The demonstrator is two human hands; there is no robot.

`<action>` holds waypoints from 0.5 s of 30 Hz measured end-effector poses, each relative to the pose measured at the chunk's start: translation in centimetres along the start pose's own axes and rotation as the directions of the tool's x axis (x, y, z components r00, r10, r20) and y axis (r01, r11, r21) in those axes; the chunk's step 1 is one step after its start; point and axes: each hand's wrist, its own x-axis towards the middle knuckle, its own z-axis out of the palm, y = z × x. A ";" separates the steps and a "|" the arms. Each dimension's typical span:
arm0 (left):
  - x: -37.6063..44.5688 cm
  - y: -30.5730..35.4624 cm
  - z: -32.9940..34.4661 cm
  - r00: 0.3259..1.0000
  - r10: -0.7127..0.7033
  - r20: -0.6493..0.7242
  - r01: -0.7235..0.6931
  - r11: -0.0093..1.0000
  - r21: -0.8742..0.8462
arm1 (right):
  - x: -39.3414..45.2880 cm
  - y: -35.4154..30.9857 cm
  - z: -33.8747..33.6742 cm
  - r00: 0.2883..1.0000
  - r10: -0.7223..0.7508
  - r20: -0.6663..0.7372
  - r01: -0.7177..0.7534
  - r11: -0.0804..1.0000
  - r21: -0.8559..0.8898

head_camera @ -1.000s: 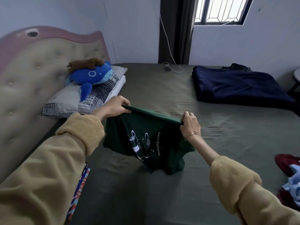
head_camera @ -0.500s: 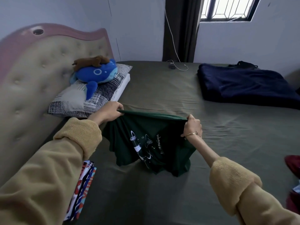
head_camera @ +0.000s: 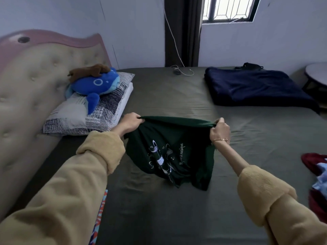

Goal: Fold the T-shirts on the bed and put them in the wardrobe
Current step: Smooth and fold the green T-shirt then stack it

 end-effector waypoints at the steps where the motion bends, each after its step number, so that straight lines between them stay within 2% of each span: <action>1: 0.0 0.1 0.4 1.000 0.004 0.029 -0.005 1.000 0.028 | 0.0 0.3 0.2 0.999 0.013 0.033 -0.012 1.000 -0.025; 5: -0.4 -0.1 1.3 0.990 0.031 0.140 -0.052 0.988 0.146 | -0.5 1.1 1.0 0.985 0.094 0.145 -0.085 0.994 -0.068; 7: -0.5 -0.8 1.2 0.975 0.002 0.224 -0.045 0.981 0.187 | -0.8 1.4 0.9 0.984 0.110 0.138 -0.102 0.992 -0.068; 9: -0.4 -1.6 1.0 0.958 -0.054 0.280 -0.021 0.966 0.258 | -0.8 1.6 0.5 0.990 0.071 0.122 -0.057 0.992 -0.110; 12: 0.2 -2.2 1.0 0.979 -0.074 0.192 -0.006 0.922 0.387 | -0.1 1.7 -0.2 0.996 0.067 0.062 -0.055 0.983 -0.174; 15: 0.9 -2.1 1.3 0.992 -0.057 0.109 0.014 0.932 0.363 | 0.5 1.4 -0.2 0.994 0.109 0.016 -0.105 0.979 -0.176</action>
